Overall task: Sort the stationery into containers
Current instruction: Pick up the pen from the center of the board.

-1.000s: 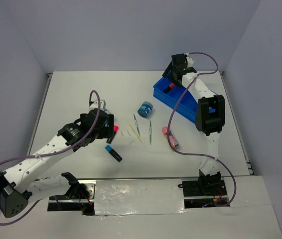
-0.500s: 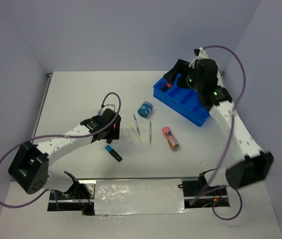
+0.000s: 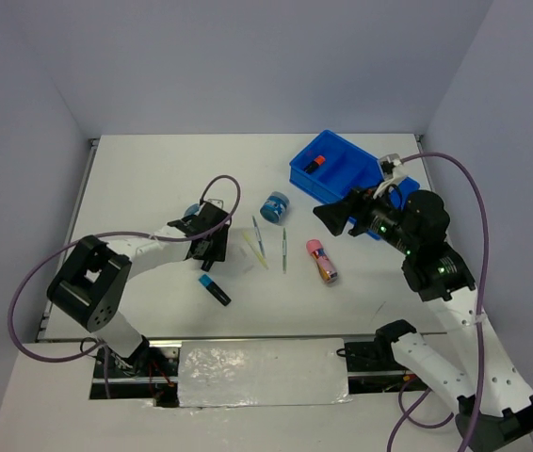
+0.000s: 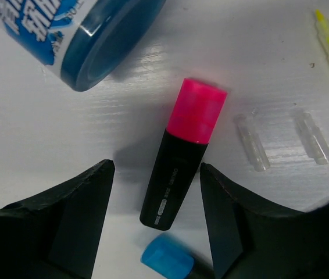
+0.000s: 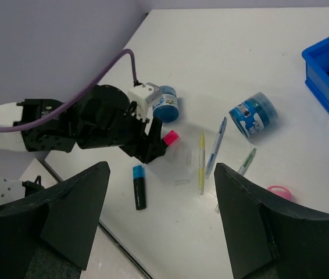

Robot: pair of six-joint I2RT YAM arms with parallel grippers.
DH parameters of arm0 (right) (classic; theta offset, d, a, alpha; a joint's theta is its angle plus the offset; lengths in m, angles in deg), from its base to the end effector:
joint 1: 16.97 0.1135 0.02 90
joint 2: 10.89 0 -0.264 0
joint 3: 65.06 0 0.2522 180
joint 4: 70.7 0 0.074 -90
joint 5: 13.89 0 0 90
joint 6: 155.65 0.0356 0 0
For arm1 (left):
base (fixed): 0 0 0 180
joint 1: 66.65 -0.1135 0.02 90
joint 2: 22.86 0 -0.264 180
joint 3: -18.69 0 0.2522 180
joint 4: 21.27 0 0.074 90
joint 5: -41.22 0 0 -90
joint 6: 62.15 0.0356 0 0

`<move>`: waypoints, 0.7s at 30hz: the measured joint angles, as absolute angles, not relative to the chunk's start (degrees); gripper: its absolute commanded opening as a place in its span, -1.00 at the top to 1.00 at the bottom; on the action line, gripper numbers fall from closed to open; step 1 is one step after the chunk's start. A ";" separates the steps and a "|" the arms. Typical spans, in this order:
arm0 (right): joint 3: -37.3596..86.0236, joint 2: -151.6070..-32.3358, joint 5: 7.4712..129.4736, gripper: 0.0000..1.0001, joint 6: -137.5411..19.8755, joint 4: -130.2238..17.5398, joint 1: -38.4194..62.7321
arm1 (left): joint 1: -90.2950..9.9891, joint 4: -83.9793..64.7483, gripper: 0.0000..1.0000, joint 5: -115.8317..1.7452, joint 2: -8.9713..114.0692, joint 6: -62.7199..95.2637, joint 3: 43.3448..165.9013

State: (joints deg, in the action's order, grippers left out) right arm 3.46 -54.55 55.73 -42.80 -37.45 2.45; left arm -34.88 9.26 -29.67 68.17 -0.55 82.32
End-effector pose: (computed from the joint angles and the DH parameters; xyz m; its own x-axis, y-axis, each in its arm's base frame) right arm 0.1506 0.0662 0.3861 -0.3740 0.2541 -0.8919 -0.5332 0.7280 0.4310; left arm 0.2661 -0.1511 0.1702 -0.8001 -0.0331 -0.5990 -0.0350 0.9994 -0.0085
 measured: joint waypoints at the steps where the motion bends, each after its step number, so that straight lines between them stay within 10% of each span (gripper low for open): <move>1: 3.46 -53.94 55.67 -0.61 -42.86 -37.15 2.45 | -34.88 8.87 -0.41 -29.80 68.84 -0.55 82.32; 21: 3.44 -48.63 53.81 -0.61 -43.04 -35.55 2.45 | -35.04 7.49 0.55 -29.91 70.81 -0.75 83.39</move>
